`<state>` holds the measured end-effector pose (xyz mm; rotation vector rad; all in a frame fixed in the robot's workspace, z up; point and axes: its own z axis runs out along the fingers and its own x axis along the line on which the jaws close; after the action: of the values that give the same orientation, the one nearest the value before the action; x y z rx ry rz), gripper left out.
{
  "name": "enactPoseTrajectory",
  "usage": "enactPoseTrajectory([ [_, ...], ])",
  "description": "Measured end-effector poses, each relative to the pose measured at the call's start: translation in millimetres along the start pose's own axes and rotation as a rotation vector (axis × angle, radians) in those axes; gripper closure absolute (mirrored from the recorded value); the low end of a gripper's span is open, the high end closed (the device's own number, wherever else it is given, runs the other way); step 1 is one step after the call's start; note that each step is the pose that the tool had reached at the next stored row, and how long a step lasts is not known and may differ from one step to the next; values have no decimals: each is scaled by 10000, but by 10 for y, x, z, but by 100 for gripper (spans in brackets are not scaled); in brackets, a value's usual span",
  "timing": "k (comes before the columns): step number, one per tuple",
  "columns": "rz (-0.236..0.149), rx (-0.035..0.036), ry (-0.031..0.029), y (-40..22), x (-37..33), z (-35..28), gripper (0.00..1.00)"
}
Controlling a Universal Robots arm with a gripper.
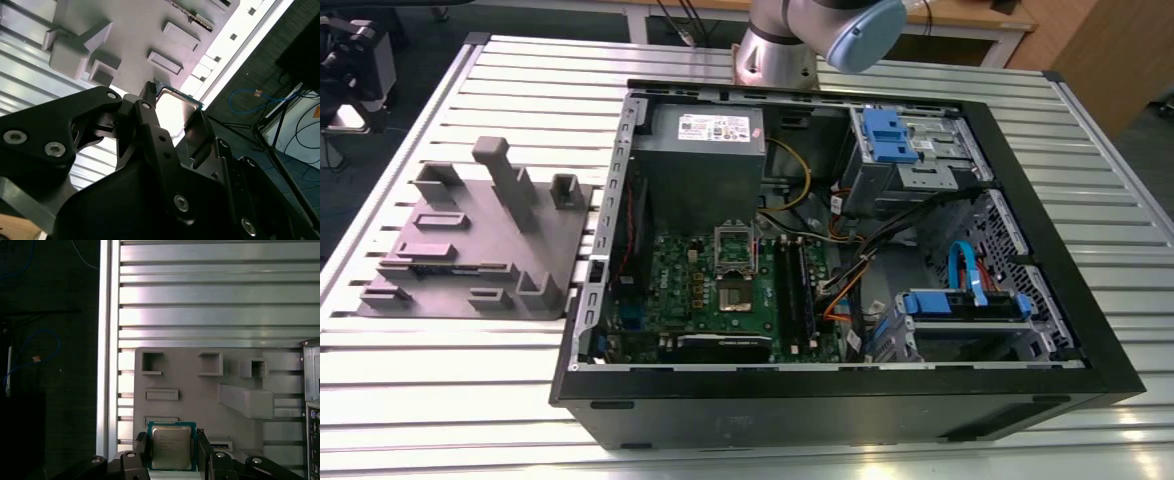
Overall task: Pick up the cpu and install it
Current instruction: 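Pick up the cpu and move it towards the insertion slot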
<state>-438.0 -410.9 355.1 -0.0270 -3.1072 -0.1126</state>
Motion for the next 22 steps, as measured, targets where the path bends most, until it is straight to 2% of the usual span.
enactPoseTrajectory([
  [11, 0, 2, -3, 0, -32, 0, 53],
  [22, -1, 2, -3, 2, -139, -3, 53],
])
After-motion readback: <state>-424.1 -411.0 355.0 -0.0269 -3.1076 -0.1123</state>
